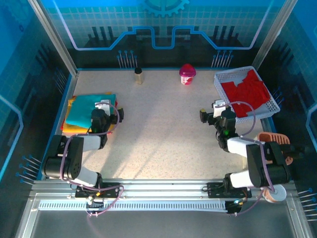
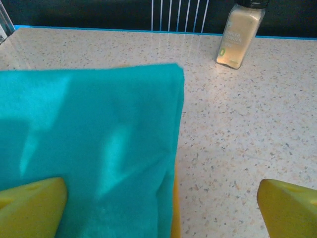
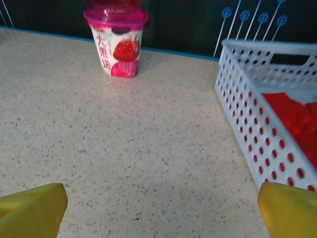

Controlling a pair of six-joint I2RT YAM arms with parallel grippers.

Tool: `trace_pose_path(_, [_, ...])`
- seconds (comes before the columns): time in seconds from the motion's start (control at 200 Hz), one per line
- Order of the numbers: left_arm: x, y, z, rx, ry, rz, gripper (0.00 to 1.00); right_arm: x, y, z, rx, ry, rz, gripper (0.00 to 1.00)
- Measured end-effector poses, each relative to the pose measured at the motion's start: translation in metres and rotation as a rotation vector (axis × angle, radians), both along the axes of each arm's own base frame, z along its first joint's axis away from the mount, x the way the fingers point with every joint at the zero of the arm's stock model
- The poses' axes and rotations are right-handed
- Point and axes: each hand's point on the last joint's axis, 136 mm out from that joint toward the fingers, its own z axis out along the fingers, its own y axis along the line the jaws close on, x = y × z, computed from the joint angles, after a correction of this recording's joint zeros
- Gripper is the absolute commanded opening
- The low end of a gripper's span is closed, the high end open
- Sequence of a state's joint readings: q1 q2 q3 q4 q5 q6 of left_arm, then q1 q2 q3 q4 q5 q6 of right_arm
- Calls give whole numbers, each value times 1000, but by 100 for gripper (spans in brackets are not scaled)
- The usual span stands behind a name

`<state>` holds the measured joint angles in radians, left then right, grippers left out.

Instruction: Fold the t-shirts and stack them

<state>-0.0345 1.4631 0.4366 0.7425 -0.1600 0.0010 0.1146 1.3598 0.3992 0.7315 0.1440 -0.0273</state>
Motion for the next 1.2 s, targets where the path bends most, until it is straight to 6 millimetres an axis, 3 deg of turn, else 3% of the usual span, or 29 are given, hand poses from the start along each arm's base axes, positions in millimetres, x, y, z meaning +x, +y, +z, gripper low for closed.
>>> trace_pose_path(0.23, [9,-6,48,-21,-17,29,98,18,-14,70,36,-13,-119,100])
trace_pose_path(0.395, [11,-8,71,-113,17,65,93,31,-23,118,107,41,-200,100])
trace_pose_path(0.525, [13,-16,81,-198,81,75,92,43,-47,156,205,90,-325,100])
trace_pose_path(0.595, [10,-25,81,-236,132,59,91,50,-65,166,249,115,-404,100])
trace_pose_path(0.715, [-2,-48,71,-278,236,10,88,59,-95,150,311,195,-529,100])
trace_pose_path(0.901, [-33,-80,43,-289,408,-65,88,68,-135,86,395,377,-696,100])
trace_pose_path(1.041, [-53,-92,45,-289,445,-109,88,83,-154,49,433,486,-790,100])
trace_pose_path(1.201, [-72,-96,47,-307,449,-126,88,97,-163,25,475,570,-855,100])
